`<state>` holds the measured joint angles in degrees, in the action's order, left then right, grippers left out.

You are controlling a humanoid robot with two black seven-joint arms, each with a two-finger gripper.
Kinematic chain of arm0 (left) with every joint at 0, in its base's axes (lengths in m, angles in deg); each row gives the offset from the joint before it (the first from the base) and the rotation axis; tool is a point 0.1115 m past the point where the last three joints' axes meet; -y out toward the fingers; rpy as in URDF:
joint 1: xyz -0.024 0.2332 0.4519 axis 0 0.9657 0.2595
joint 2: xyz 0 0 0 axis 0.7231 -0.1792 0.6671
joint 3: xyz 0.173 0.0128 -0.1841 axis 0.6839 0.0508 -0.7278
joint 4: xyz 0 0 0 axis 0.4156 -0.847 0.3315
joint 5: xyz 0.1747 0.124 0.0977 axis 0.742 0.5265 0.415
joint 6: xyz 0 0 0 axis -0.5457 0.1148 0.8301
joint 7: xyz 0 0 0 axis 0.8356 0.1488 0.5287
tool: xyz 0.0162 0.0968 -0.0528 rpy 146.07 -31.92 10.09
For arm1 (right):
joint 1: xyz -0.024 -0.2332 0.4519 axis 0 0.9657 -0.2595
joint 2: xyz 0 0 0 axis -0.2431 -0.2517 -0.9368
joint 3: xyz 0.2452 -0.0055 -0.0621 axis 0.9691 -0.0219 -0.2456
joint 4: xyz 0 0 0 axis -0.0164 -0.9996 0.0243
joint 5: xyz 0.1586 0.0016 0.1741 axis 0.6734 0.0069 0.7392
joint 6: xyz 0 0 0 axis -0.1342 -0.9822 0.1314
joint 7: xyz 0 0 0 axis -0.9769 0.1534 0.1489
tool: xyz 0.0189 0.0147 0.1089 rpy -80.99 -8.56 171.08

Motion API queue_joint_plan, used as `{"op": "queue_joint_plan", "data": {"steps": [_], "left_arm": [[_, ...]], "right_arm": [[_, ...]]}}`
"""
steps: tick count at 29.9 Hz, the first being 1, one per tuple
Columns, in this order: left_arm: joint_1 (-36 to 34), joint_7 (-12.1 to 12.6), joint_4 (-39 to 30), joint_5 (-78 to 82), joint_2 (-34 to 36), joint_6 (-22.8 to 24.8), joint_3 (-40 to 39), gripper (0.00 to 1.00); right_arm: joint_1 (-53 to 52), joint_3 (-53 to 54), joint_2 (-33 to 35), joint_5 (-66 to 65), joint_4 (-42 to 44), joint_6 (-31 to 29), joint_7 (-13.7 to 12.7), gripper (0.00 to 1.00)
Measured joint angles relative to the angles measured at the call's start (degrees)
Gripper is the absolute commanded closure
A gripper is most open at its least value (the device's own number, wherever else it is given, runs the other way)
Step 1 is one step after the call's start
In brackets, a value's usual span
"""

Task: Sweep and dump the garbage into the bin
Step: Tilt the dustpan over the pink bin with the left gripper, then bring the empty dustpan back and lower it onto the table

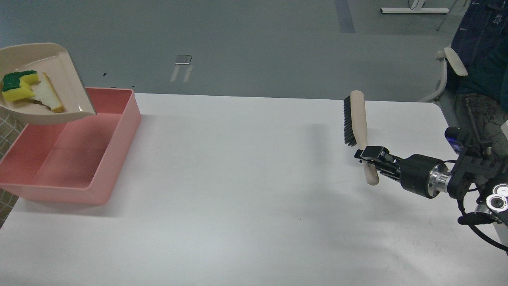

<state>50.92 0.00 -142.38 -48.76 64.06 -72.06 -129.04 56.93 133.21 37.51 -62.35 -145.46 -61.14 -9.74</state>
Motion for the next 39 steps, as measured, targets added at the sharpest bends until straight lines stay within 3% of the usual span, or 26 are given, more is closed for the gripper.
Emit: {"op": "queue_joint_plan", "data": {"steps": [10,22,39], "left_arm": [[2.11,-4.68,0.34,22.71,0.65,-4.11,0.38,1.0],[2.09,-5.02,0.33,43.95,2.07,-13.88,0.7,1.0],[0.2,-5.08,-0.48,44.61,12.67,-17.9,-0.04,1.0]], "right_arm": [[0.91,-0.12,-1.07,-0.06,-0.44,0.0,-0.06,1.0],[0.87,0.07,-2.5,-0.15,-0.54,0.0,-0.07,1.0],[0.36,0.07,-3.4,-0.36,-2.27,-0.01,-0.07,1.0]]}}
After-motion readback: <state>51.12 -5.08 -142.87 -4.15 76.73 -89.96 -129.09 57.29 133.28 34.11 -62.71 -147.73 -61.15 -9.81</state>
